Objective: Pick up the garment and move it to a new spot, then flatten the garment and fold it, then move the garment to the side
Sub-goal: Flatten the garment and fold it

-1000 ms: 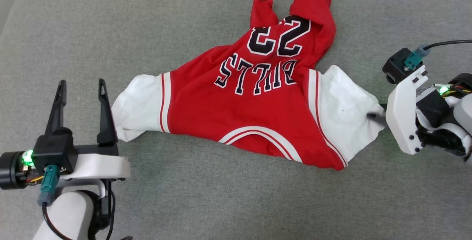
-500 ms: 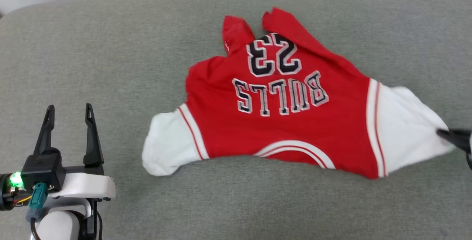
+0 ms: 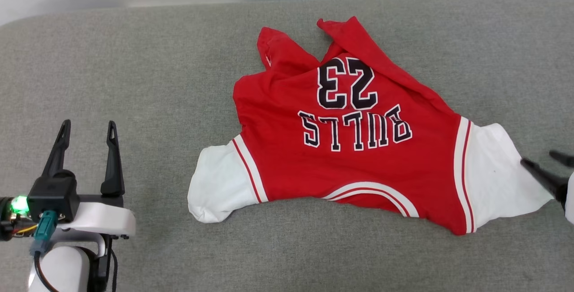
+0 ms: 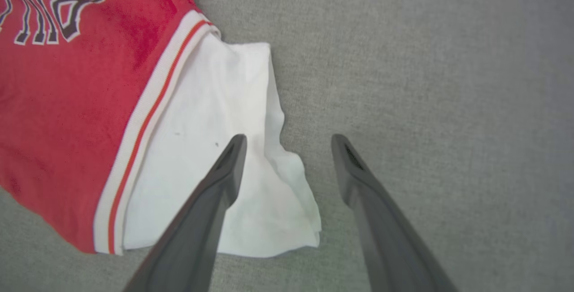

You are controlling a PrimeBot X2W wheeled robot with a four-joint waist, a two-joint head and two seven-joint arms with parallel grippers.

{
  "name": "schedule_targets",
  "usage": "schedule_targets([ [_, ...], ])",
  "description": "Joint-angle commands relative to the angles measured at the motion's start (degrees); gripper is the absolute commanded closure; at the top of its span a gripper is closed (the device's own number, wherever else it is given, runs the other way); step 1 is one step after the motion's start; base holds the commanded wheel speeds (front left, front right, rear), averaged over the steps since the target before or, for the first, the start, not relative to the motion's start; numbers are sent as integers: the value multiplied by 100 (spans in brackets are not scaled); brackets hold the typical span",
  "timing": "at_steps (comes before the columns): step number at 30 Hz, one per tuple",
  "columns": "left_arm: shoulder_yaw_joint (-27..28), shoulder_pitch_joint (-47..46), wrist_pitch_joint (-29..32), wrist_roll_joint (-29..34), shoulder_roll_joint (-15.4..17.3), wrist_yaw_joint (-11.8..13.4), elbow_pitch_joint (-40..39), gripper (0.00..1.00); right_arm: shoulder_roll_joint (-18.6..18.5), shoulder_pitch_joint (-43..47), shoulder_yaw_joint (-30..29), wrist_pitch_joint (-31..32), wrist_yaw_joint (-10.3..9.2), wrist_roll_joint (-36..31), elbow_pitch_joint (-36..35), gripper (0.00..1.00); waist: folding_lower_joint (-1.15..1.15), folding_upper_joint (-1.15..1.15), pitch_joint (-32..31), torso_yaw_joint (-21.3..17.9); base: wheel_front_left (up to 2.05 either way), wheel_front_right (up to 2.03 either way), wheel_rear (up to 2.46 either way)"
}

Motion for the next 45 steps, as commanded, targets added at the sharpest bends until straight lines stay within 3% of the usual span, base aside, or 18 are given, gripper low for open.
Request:
schedule_targets([
  [1,0,-63,-13,44,59,-42,34,0,-6,-74,-54,-116,-4,-76,-42,0,0,0,-46,-31,0,0,0],
  [6,-177,-503,346,-65,388,-541,201,0,-25,-22,-384,-662,-4,-450,-299,0,0,0,-164,-46,0,0,0],
  [12,-733,-1145,2120,-423,839,-1181,-124,0,29,279,-866,-873,-4,-880,-649,0,0,0,-241,-50,0,0,0],
  [16,-1314,-1446,3492,-1118,1221,-1296,-521,0,132,570,-1175,-745,-4,-1196,-882,0,0,0,-257,-71,0,0,0],
  [20,-2244,-1709,4760,-1981,1912,-1301,-1052,0,264,823,-1531,-554,-4,-1510,-1059,0,0,0,-233,-109,0,0,0],
  [25,-3201,-2120,5856,-2898,2570,-1304,-1538,0,476,1071,-1952,-251,-4,-1799,-1324,0,0,0,-172,-161,0,0,0],
  [32,-4284,-2590,6467,-3498,2902,-1305,-1647,0,749,1310,-2406,102,-4,-2100,-1690,0,0,0,-9,-237,0,0,0],
  [45,-5807,-2957,6312,-3763,3093,-1306,-851,0,1040,1316,-2733,386,-4,-2384,-2073,0,0,0,407,-420,0,0,0],
])
